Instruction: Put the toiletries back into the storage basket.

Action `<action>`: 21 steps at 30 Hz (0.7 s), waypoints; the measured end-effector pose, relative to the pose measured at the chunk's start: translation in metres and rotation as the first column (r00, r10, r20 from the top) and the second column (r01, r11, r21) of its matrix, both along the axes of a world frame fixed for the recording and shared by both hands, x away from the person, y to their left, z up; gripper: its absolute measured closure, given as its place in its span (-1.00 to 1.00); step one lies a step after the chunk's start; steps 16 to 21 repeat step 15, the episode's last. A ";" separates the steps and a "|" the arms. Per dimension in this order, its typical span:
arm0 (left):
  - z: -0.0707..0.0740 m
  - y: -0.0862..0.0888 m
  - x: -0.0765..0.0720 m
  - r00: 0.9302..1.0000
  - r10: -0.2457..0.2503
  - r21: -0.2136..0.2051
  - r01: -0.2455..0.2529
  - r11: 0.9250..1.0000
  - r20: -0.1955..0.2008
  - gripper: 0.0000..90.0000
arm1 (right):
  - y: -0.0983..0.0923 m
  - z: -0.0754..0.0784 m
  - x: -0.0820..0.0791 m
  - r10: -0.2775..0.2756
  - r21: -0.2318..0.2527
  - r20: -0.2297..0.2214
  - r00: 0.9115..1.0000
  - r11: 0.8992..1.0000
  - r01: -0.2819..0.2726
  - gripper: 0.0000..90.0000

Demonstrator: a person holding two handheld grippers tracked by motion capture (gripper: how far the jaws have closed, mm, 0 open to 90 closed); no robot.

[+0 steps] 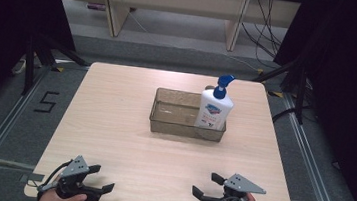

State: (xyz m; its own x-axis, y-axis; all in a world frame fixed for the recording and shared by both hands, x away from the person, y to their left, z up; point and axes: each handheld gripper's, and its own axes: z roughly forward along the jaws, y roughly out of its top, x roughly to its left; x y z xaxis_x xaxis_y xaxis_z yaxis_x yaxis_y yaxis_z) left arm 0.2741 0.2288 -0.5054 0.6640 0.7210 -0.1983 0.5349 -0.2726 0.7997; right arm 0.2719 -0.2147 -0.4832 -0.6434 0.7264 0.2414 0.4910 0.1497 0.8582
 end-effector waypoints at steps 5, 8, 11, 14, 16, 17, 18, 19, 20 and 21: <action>0.000 0.000 0.000 1.000 0.005 -0.004 -0.005 1.000 0.001 -0.67 | 0.000 0.000 0.000 0.008 0.003 -0.024 1.000 1.000 -0.008 -0.66; 0.000 -0.001 0.000 1.000 0.009 -0.005 -0.009 1.000 0.002 -0.67 | 0.000 -0.001 0.000 0.018 -0.008 -0.017 1.000 1.000 -0.018 -0.66; 0.000 -0.001 0.000 1.000 0.013 -0.012 -0.013 1.000 0.008 -0.67 | 0.003 -0.003 0.000 0.019 -0.011 -0.027 0.999 1.000 -0.019 -0.66; 0.000 -0.001 0.000 1.000 0.011 -0.014 -0.011 1.000 0.008 -0.67 | 0.002 -0.002 0.000 0.011 -0.029 -0.021 1.000 1.000 -0.012 -0.66; 0.000 -0.001 0.000 1.000 0.011 -0.015 -0.011 1.000 0.008 -0.67 | 0.002 -0.002 0.000 0.018 -0.024 -0.024 1.000 1.000 -0.018 -0.66; 0.000 -0.001 0.000 1.000 0.011 -0.015 -0.011 1.000 0.008 -0.67 | 0.002 -0.002 0.000 0.018 -0.024 -0.024 1.000 1.000 -0.018 -0.66; 0.000 -0.001 0.000 1.000 0.011 -0.015 -0.011 1.000 0.008 -0.67 | 0.002 -0.002 0.000 0.018 -0.024 -0.024 1.000 1.000 -0.018 -0.66; 0.000 -0.001 0.000 1.000 0.011 -0.015 -0.011 1.000 0.008 -0.67 | 0.002 -0.002 0.000 0.018 -0.024 -0.024 1.000 1.000 -0.018 -0.66; 0.000 -0.001 0.000 1.000 0.011 -0.015 -0.011 1.000 0.008 -0.67 | 0.002 -0.002 0.000 0.018 -0.024 -0.024 1.000 1.000 -0.018 -0.66; 0.000 -0.001 0.000 1.000 0.011 -0.015 -0.011 1.000 0.008 -0.67 | 0.002 -0.002 0.000 0.018 -0.024 -0.024 1.000 1.000 -0.018 -0.66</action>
